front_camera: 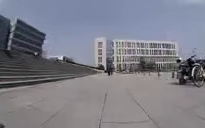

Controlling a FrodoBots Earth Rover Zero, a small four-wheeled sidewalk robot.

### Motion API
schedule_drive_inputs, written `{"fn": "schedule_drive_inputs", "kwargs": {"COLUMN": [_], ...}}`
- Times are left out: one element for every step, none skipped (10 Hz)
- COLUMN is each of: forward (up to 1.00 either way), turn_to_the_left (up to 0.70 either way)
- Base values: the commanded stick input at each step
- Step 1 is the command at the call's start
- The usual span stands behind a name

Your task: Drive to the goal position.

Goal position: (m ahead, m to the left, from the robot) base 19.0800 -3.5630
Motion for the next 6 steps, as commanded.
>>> {"fn": "schedule_drive_inputs", "kwargs": {"forward": [0.7, 0.7, 0.7, 0.7, 0.7, 0.7], "turn_to_the_left": [0.19, 0.13, 0.07, 0.01, 0.0, 0.0]}}
